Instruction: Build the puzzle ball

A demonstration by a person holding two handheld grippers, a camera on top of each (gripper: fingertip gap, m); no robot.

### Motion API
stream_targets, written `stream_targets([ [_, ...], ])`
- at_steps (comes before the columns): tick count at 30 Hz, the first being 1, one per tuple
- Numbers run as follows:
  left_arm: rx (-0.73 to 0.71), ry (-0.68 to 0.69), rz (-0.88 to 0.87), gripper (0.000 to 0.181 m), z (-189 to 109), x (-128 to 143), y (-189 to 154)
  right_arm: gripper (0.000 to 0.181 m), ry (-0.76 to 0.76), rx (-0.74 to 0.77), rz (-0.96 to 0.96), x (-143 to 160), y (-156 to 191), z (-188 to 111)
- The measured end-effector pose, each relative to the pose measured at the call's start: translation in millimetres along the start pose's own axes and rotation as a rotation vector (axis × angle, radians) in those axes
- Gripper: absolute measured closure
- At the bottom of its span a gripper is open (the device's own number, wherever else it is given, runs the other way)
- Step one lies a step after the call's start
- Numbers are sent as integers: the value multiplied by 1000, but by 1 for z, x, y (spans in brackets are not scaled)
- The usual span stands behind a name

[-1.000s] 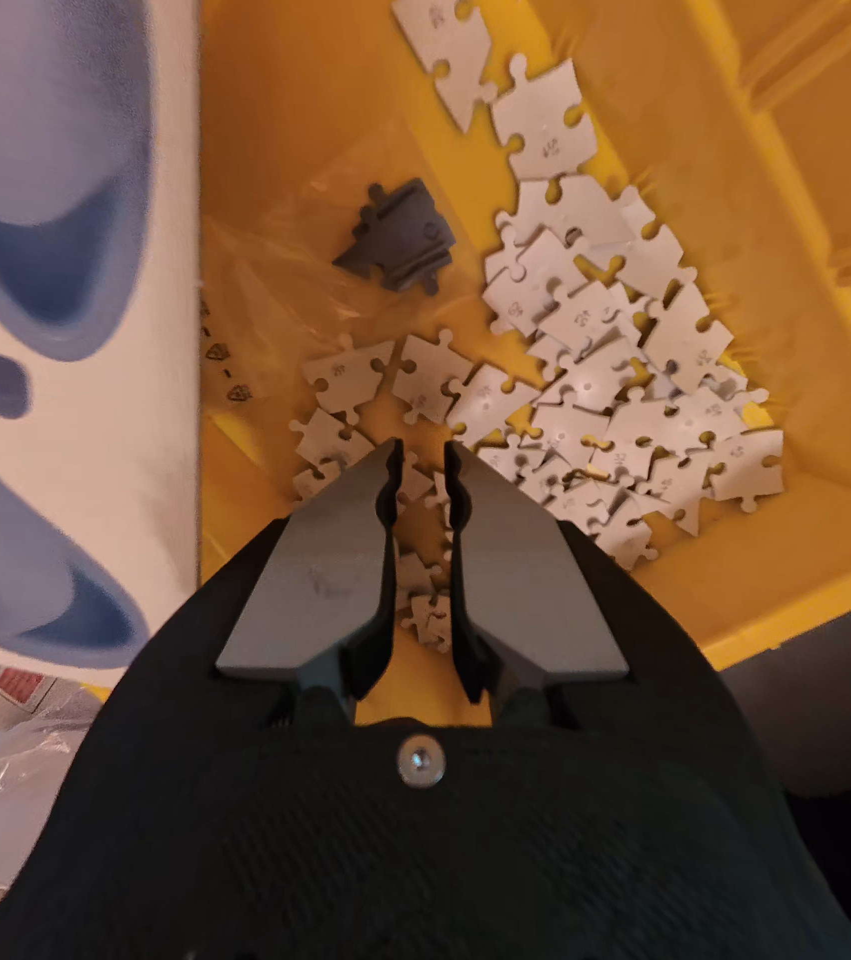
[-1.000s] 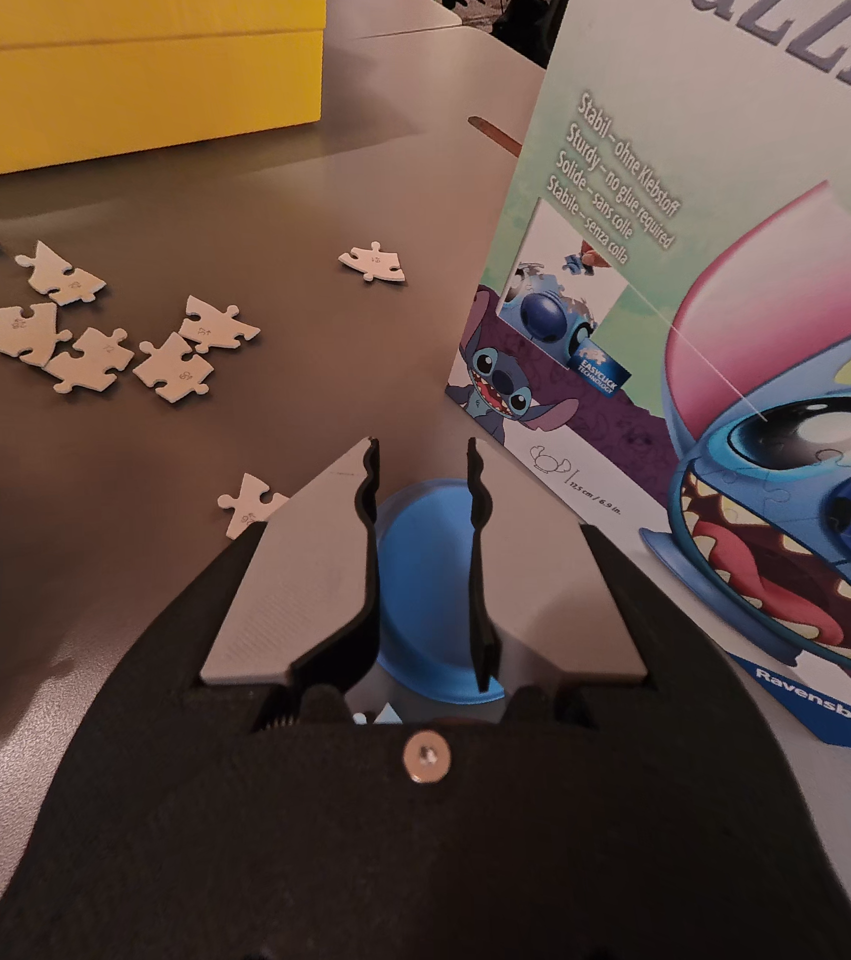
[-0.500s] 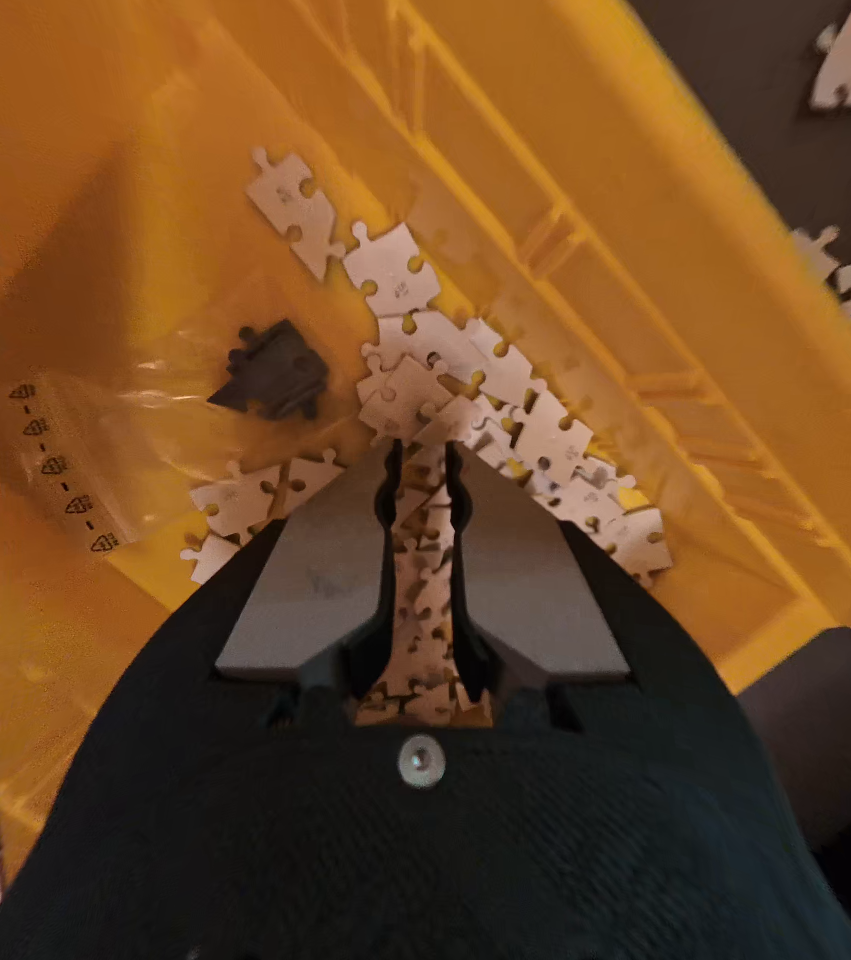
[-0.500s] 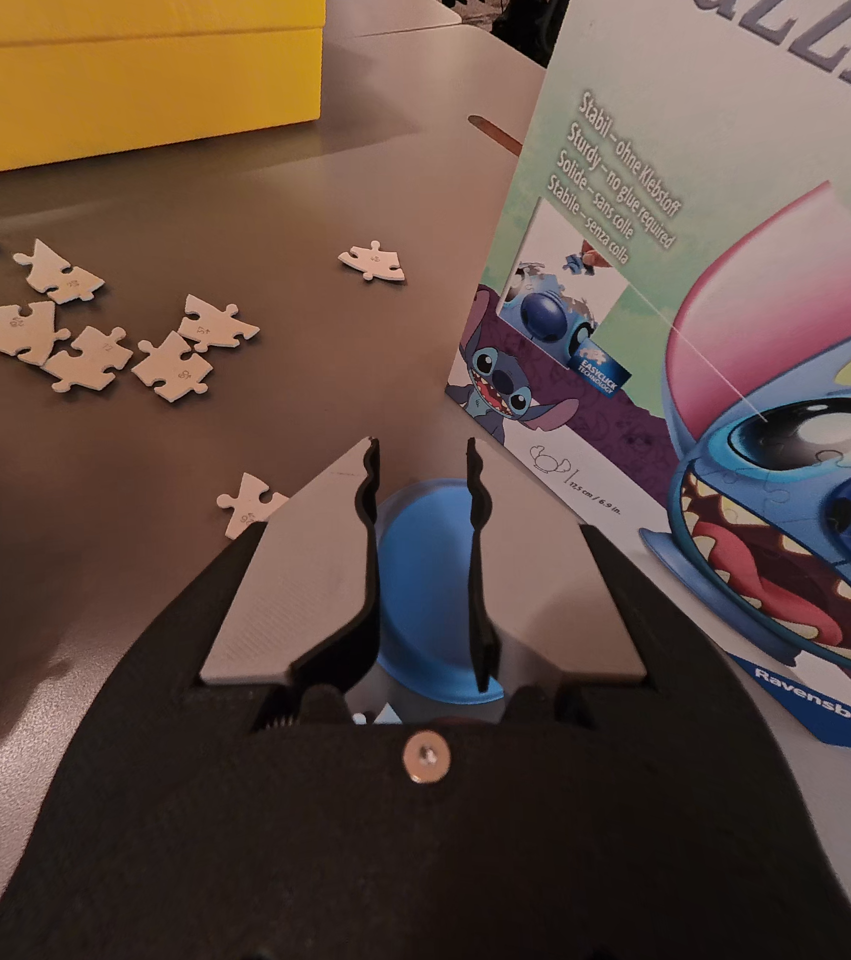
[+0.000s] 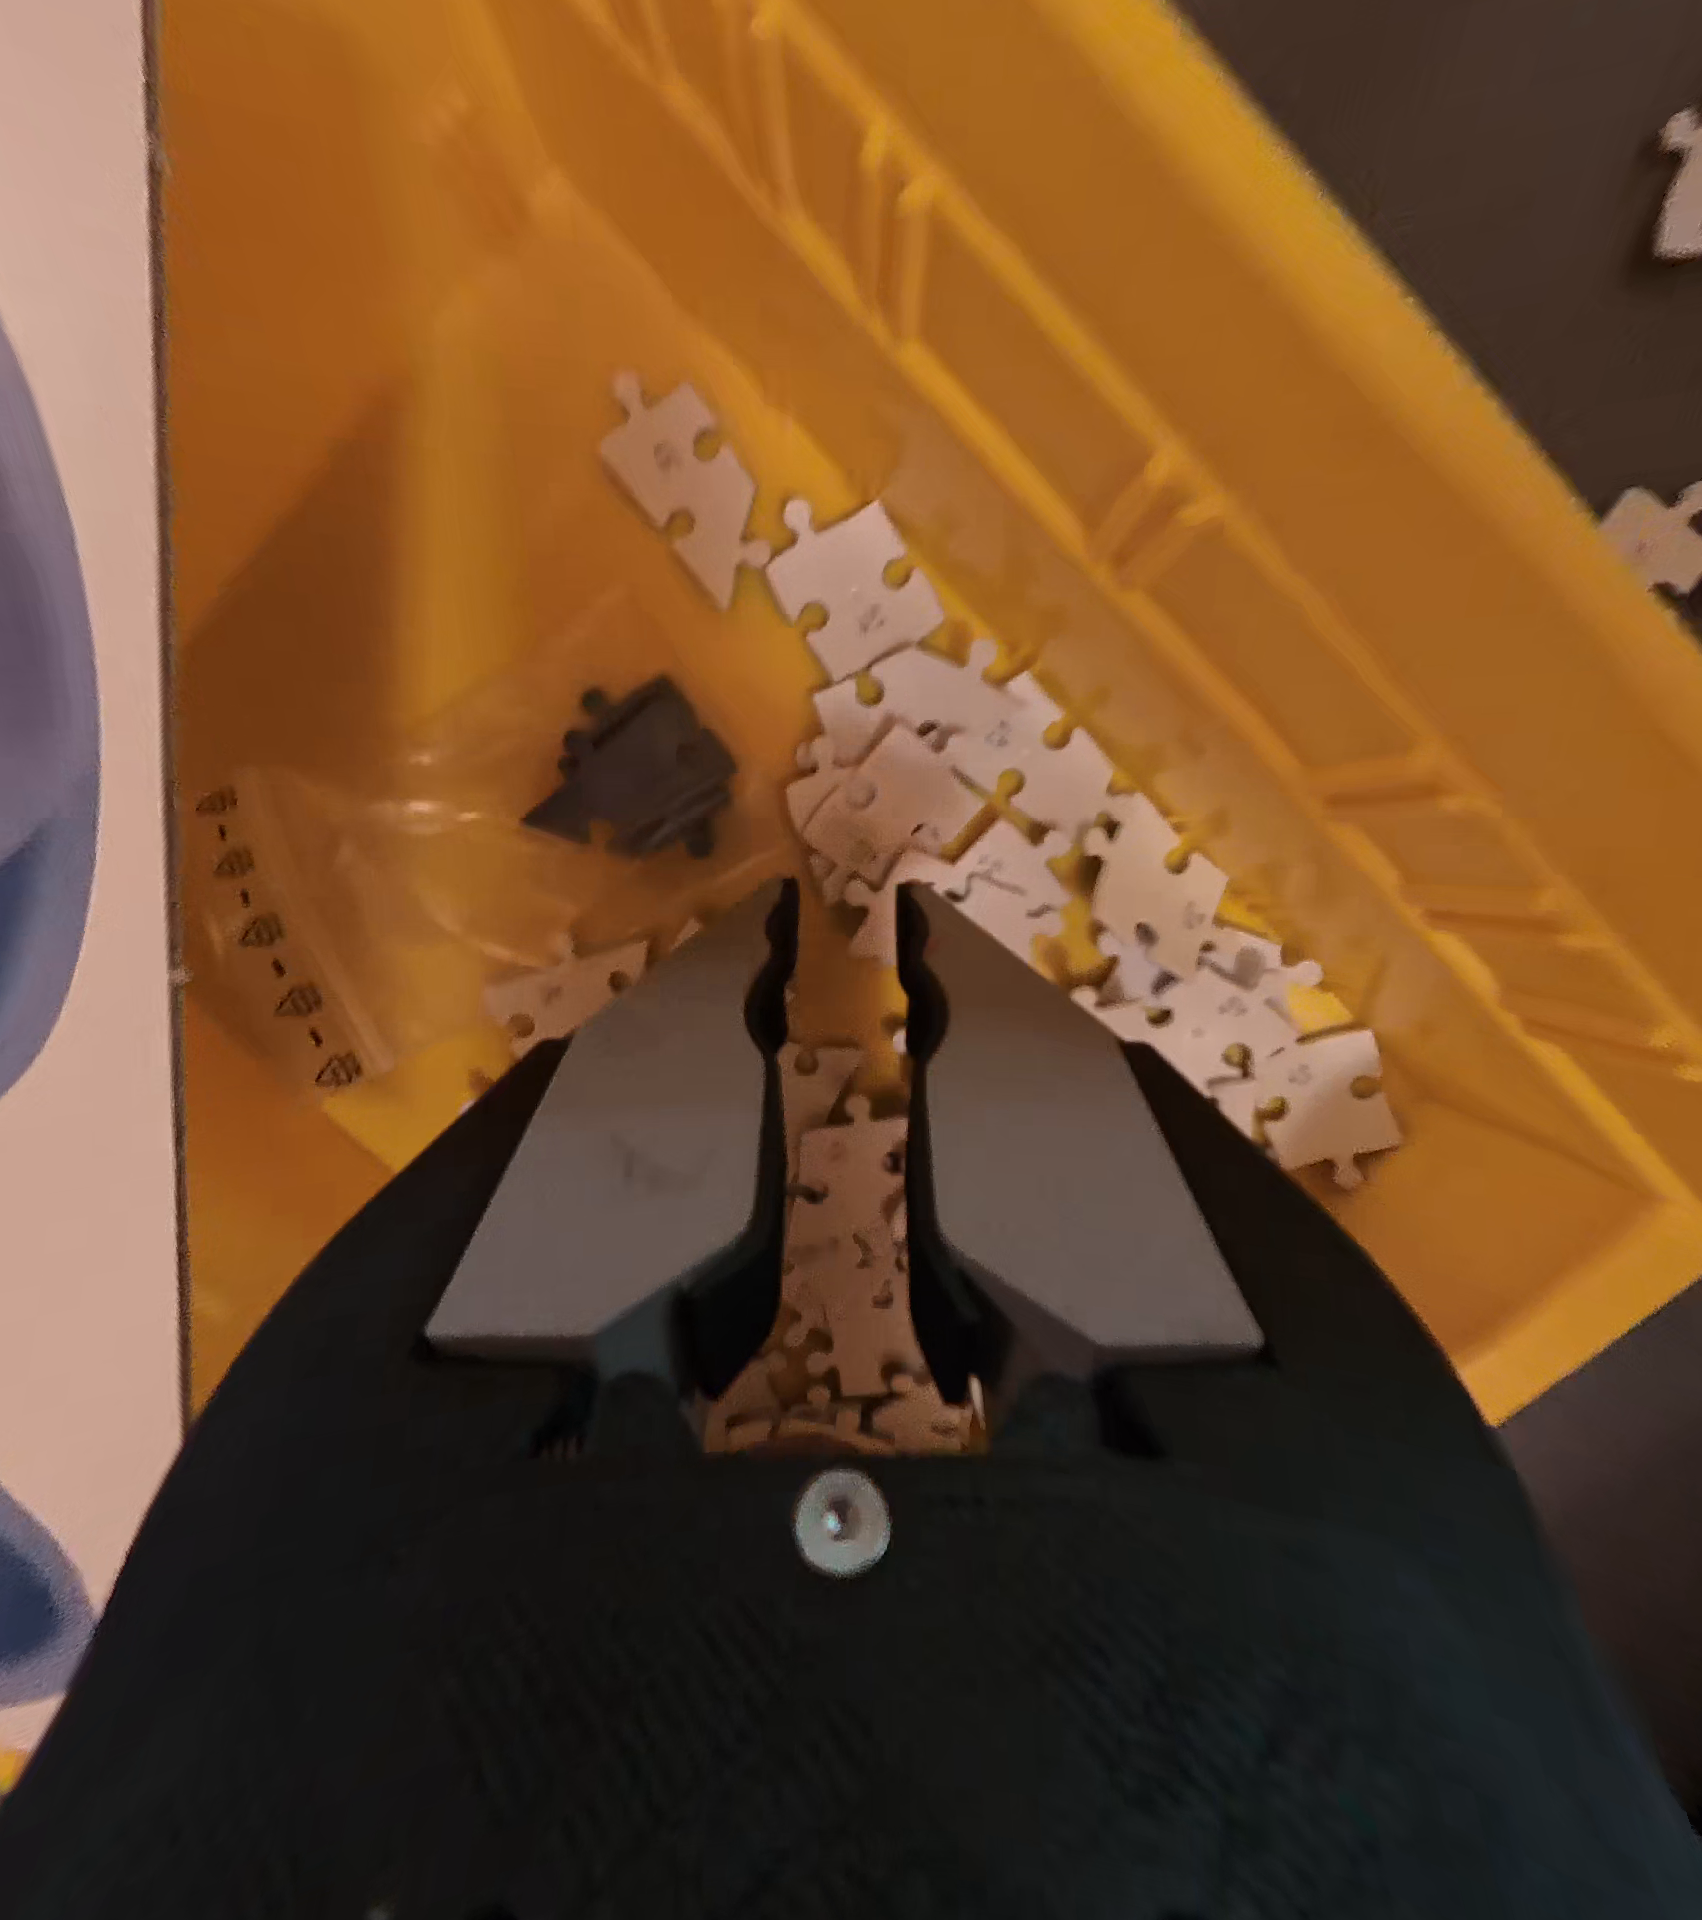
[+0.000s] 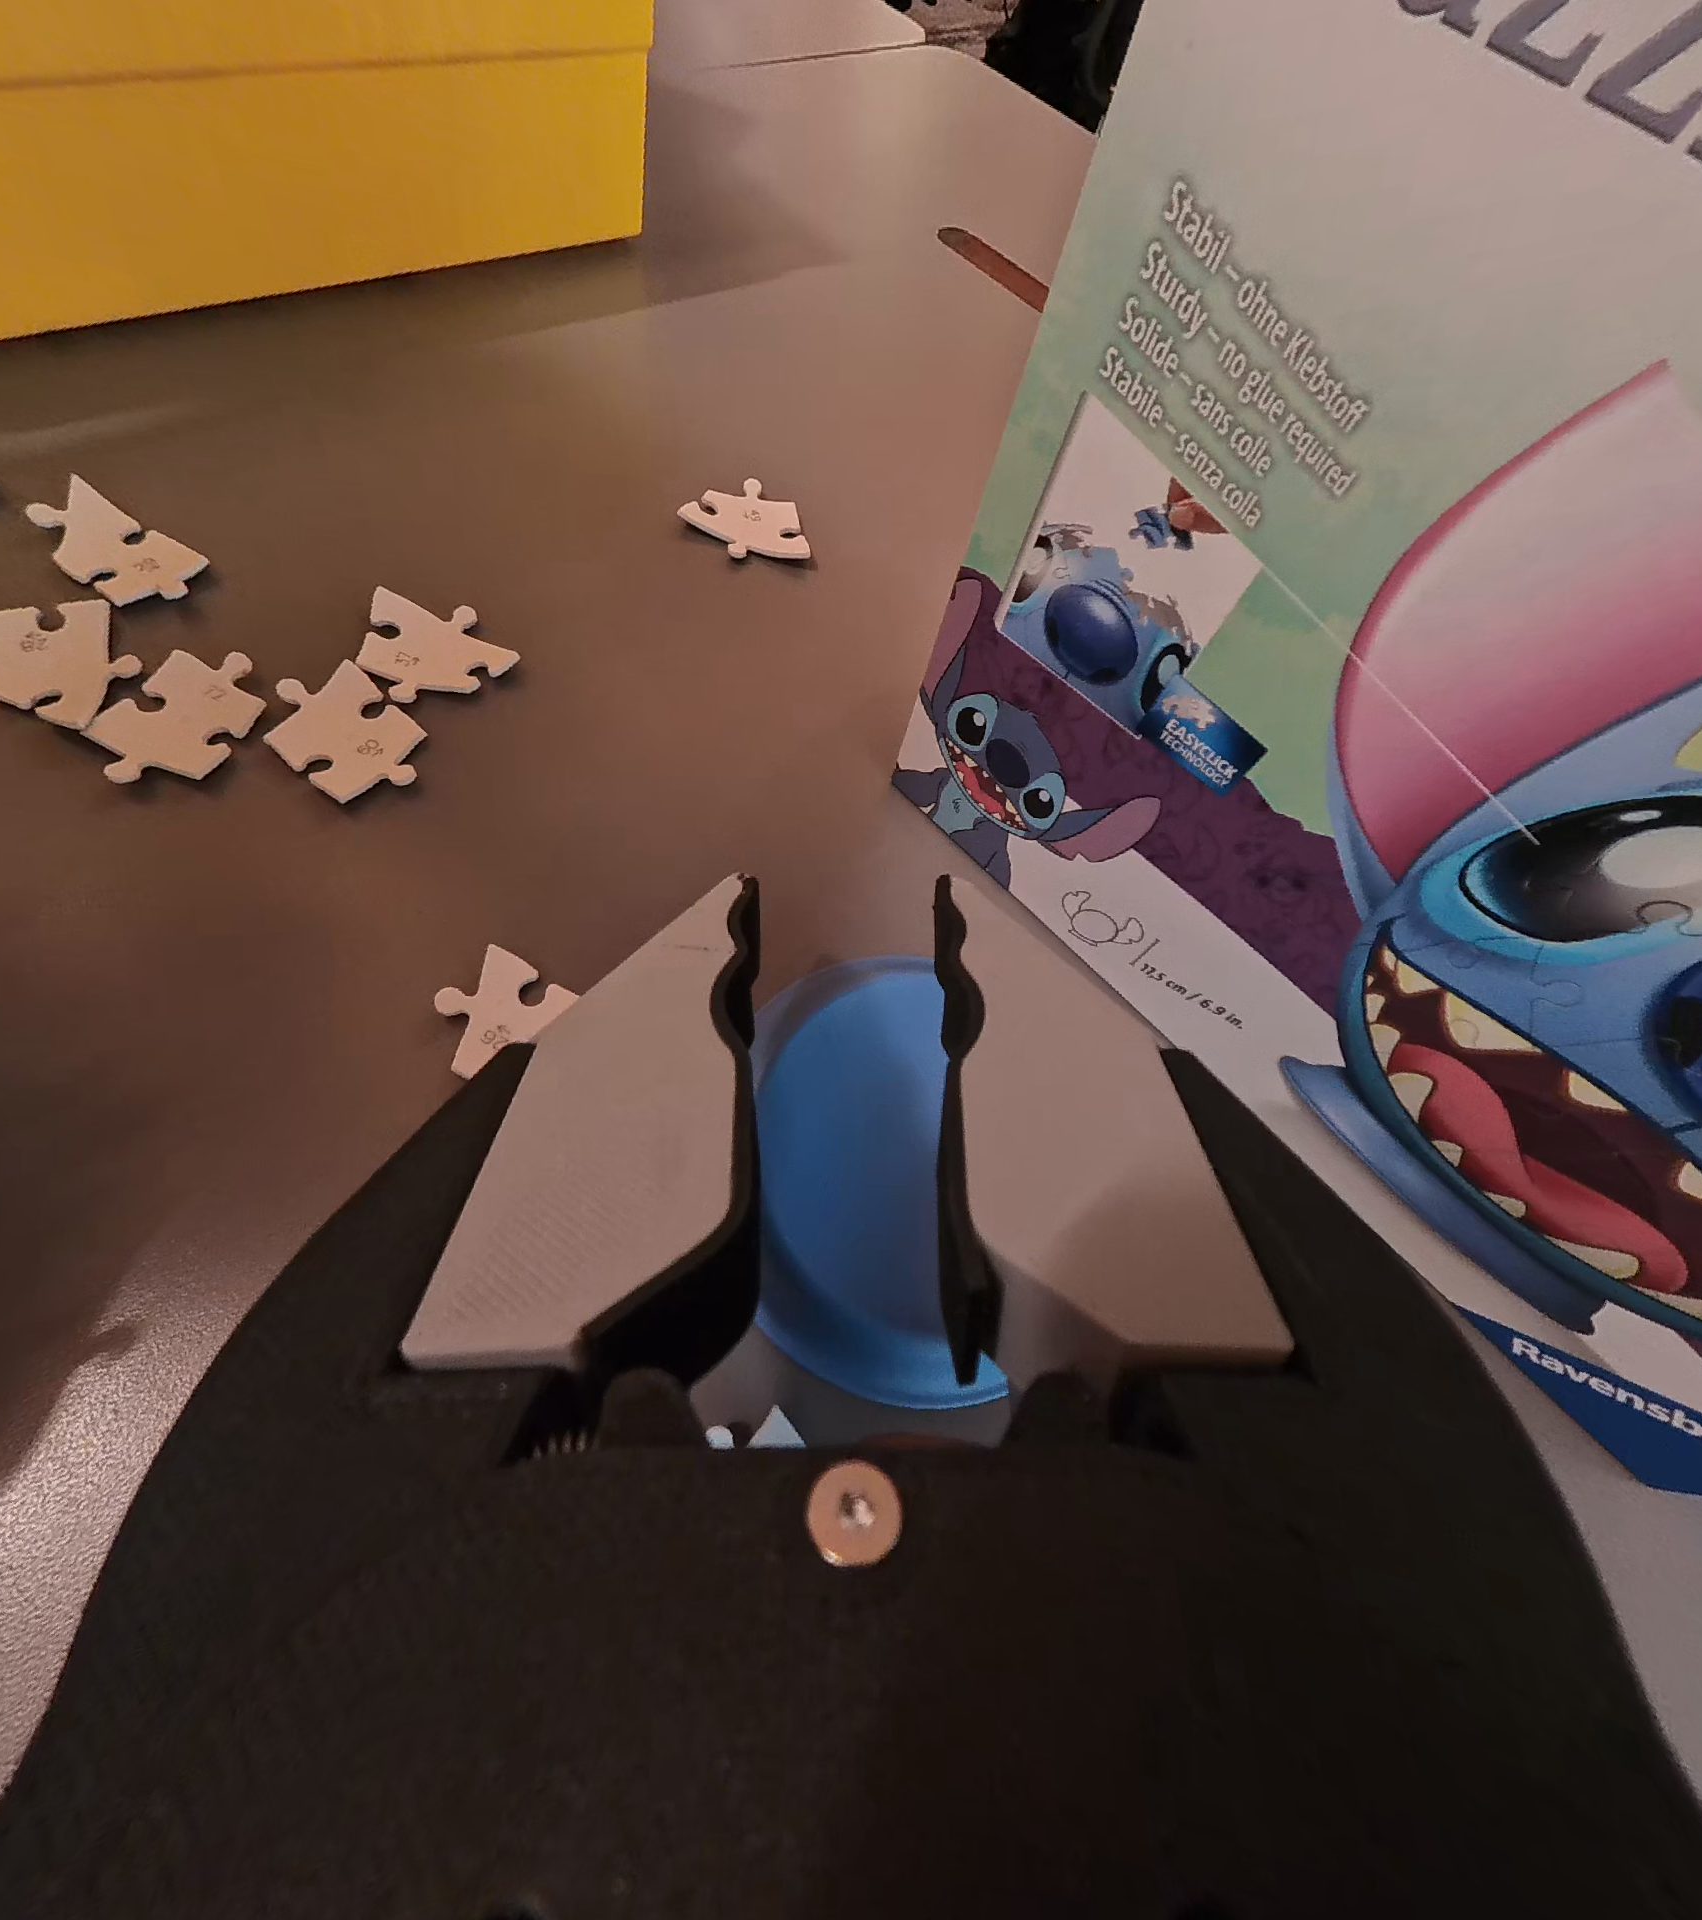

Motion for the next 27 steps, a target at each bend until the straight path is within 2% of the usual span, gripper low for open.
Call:
stream_targets([
  [3, -1, -4, 29, 166, 4, -1, -6, 151, 1, 1, -2, 0, 0, 0],
  [7, 3, 79, 64, 171, 16, 8, -10, 151, 2, 1, -3, 0, 0, 0],
  [13, -50, 133, 10, 169, 10, 12, 5, 151, 4, 0, -1, 0, 0, 0],
  [15, -69, 118, 16, 168, 8, 11, 6, 151, 4, 1, -3, 0, 0, 0],
  [19, 0, -53, 56, 167, 2, -5, -6, 151, 5, 0, -2, 0, 0, 0],
  [22, -28, -124, 64, 167, 1, -11, -9, 151, 4, 0, -3, 0, 0, 0],
  [27, -10, -7, 46, 169, 18, -1, -8, 151, 6, 0, -4, 0, 0, 1],
])
Point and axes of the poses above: each gripper's, where its closed fingertips meet, z out along the fingers, x out of its underside, y = z × x across the jaws, the point moved 9 cm from there along -z, back along the fingers, and after that the axes turned 14 degrees about -z, right-handed, at the moved point
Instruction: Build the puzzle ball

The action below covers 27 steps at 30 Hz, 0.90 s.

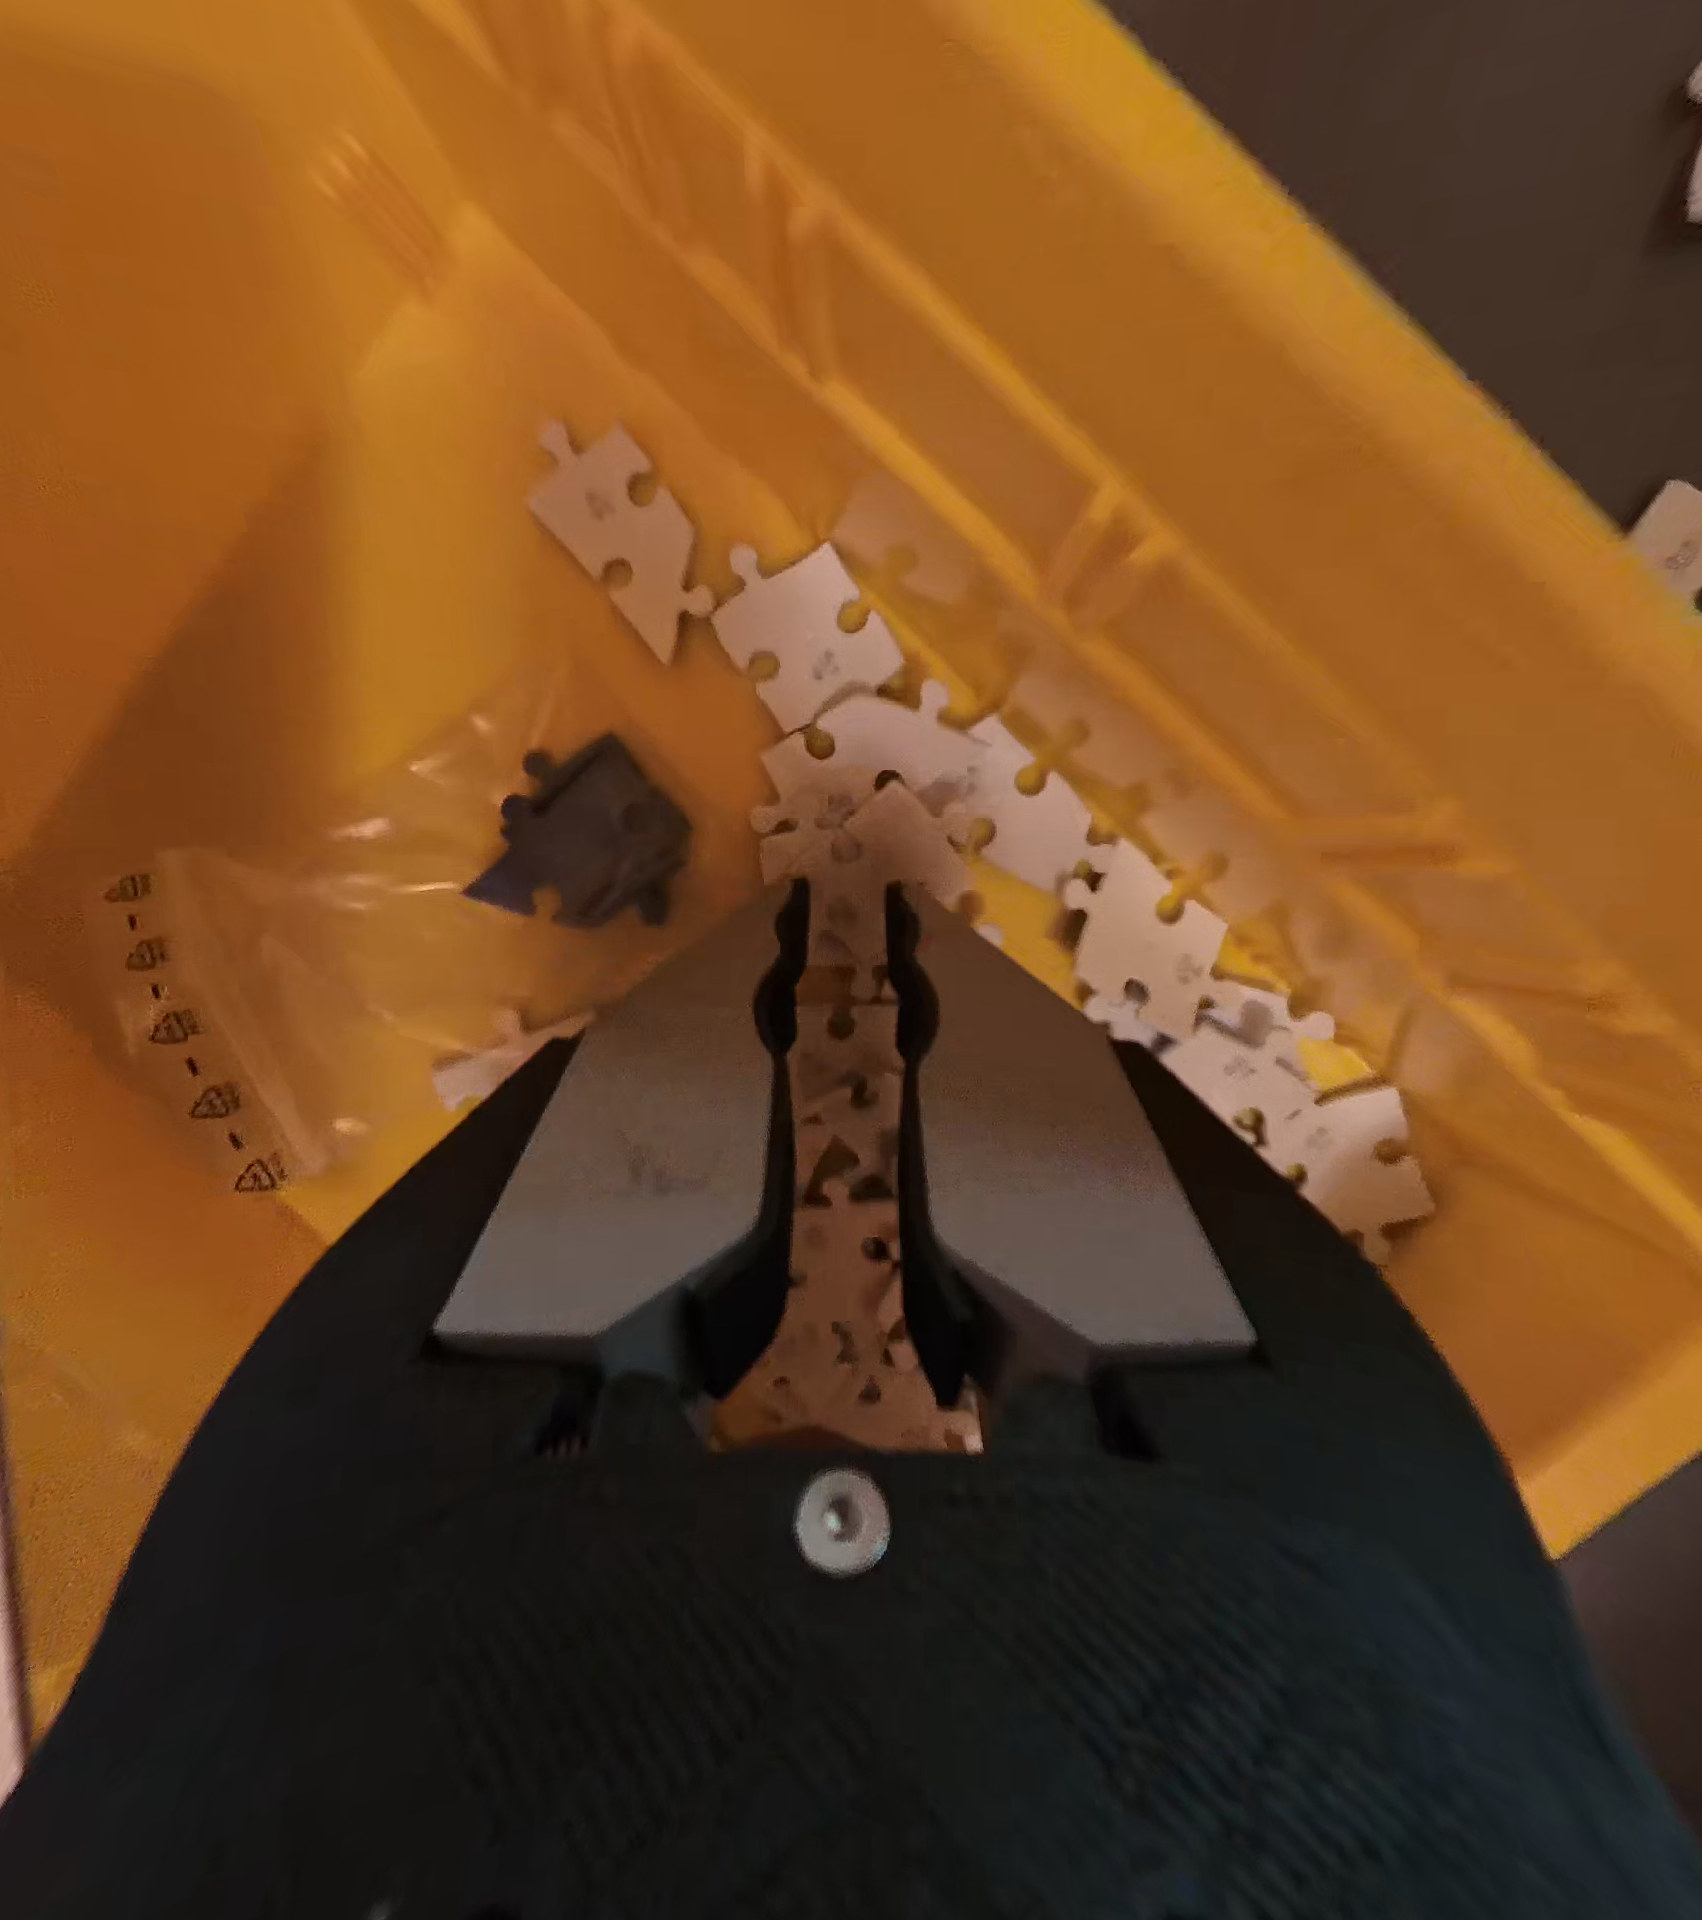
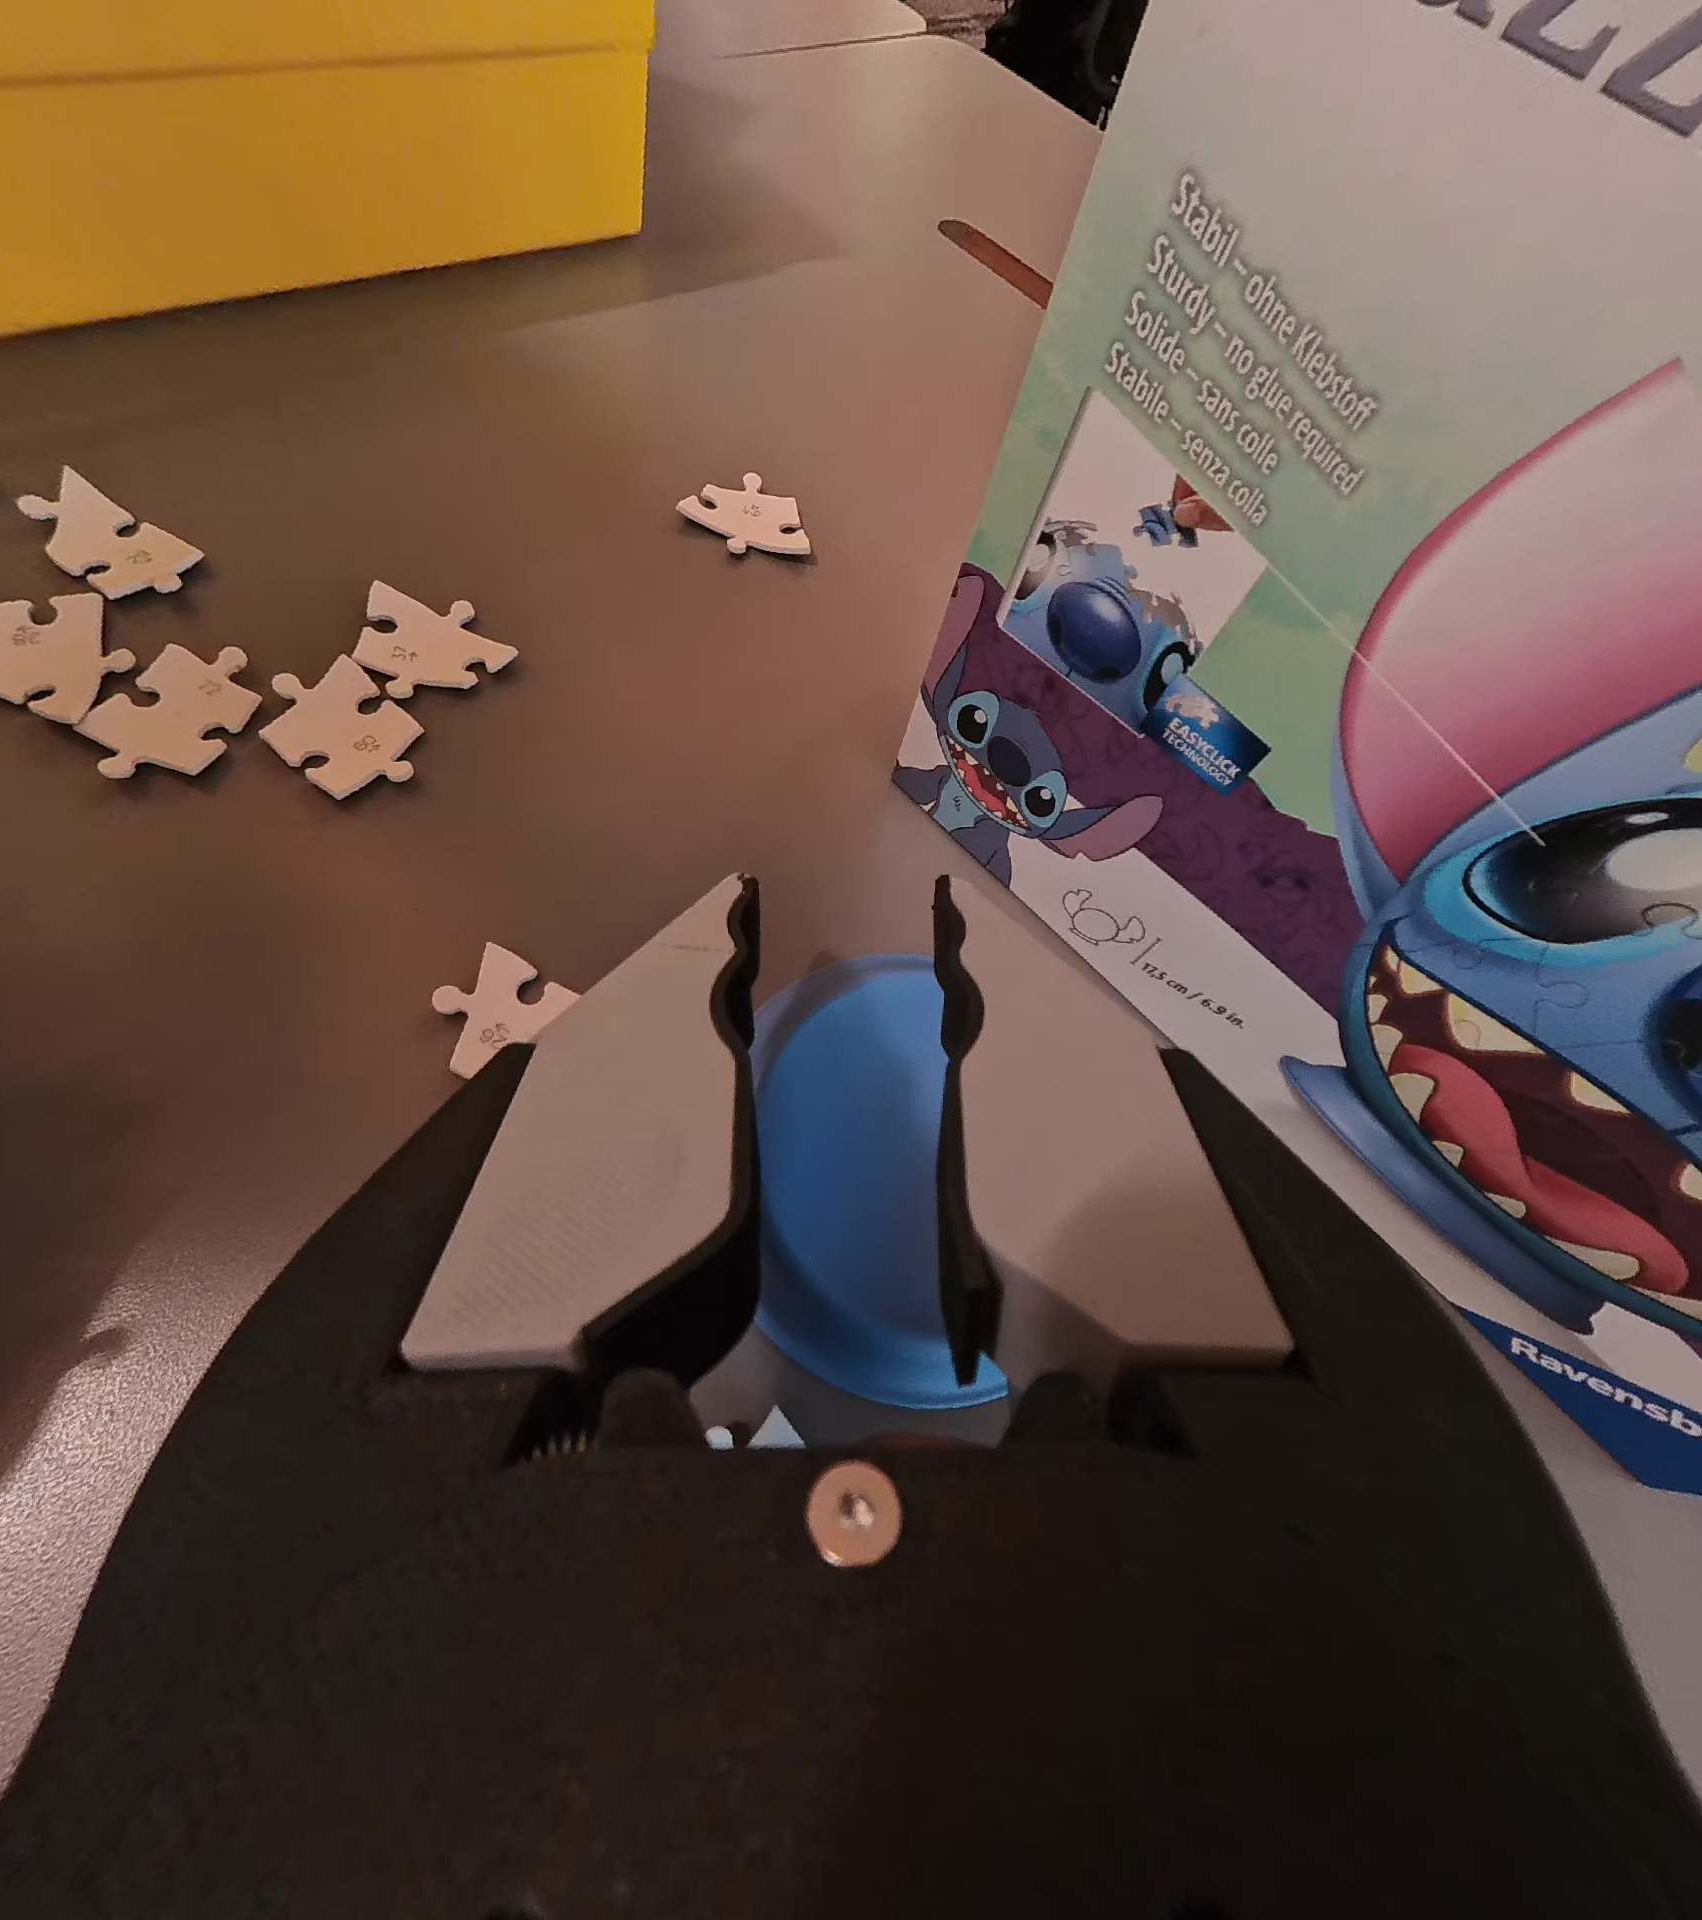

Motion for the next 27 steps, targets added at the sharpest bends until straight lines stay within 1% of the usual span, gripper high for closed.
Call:
stream_targets([
  [3, -11, 84, -43, 172, -5, 7, 9, 151, -1, 0, 1, 0, 0, 0],
  [5, -44, 145, -44, 172, -7, 15, 15, 151, 1, 0, 2, 0, 0, 0],
  [8, -62, 184, -47, 172, -10, 19, 19, 151, 1, 0, 0, 0, 0, 0],
  [10, -71, 184, -44, 171, -10, 20, 20, 151, 1, 0, -1, 0, 0, 0],
  [12, -85, 152, -49, 169, -11, 16, 21, 151, 1, -1, -1, 0, 0, 0],
  [15, -26, 41, -14, 167, -14, 4, 12, 151, -1, 0, -2, 0, 0, 0],
  [18, -32, -43, 18, 168, -15, -3, 5, 151, -1, -1, -2, 0, 0, 0],
  [19, -32, -48, 20, 168, -13, -3, 4, 151, 0, -1, -2, 0, 0, 0],
  [22, -43, 46, 9, 167, -3, 5, 8, 151, -1, 0, -3, 0, 0, 0],
  [23, -29, 52, -9, 171, -5, 6, 9, 151, -1, 1, -4, 0, 0, 0],
  [24, -25, 92, -24, 171, -6, 9, 10, 151, -1, 1, -3, 0, 0, 0],
  [27, -25, 156, -22, 170, -8, 18, 14, 151, 1, -1, -1, 0, 0, 0],
])
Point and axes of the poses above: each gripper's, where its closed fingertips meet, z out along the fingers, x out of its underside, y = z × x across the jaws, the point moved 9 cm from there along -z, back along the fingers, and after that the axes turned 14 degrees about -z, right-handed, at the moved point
